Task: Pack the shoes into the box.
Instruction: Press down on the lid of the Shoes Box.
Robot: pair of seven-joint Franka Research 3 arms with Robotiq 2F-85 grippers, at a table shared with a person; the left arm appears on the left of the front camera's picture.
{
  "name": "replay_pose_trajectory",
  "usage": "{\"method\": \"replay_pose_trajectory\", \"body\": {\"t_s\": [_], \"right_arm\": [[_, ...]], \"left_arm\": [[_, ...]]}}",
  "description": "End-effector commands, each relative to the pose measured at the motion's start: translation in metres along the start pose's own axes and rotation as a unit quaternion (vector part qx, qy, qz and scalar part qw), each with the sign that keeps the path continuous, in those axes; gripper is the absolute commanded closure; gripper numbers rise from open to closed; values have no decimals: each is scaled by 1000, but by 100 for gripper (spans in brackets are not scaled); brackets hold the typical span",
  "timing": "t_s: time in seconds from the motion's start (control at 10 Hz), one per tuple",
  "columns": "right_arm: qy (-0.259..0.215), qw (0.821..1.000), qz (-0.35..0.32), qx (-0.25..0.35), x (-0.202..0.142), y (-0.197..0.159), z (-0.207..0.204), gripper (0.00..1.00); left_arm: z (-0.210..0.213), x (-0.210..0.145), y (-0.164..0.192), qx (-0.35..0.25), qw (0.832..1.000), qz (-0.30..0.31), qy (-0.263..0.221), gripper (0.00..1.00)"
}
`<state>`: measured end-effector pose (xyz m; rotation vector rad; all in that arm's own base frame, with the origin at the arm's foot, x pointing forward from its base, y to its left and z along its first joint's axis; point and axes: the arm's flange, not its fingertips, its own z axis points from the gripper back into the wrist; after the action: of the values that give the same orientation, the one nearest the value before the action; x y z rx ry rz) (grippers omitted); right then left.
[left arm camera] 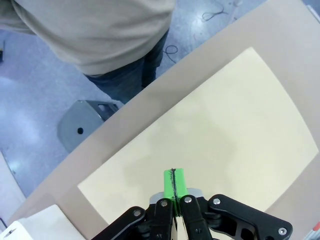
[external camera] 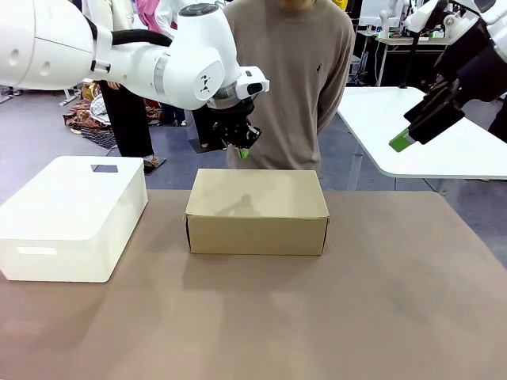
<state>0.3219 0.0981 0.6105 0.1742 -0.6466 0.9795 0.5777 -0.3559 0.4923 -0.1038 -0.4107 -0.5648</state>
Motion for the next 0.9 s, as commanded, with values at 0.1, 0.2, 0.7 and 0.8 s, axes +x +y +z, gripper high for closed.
{"method": "replay_pose_trajectory", "body": {"t_s": [0.1, 0.2, 0.7, 0.8], "right_arm": [[2, 1000, -8, -7, 4, -1, 0, 0], [2, 1000, -8, -7, 4, -1, 0, 0], [2, 1000, -8, -7, 4, -1, 0, 0], [2, 1000, -8, -7, 4, -1, 0, 0]], "left_arm": [[-17, 10, 3, -3, 1000, 2, 1, 100], [-17, 10, 3, -3, 1000, 2, 1, 100], [-17, 10, 3, -3, 1000, 2, 1, 100], [-17, 10, 3, -3, 1000, 2, 1, 100]]}}
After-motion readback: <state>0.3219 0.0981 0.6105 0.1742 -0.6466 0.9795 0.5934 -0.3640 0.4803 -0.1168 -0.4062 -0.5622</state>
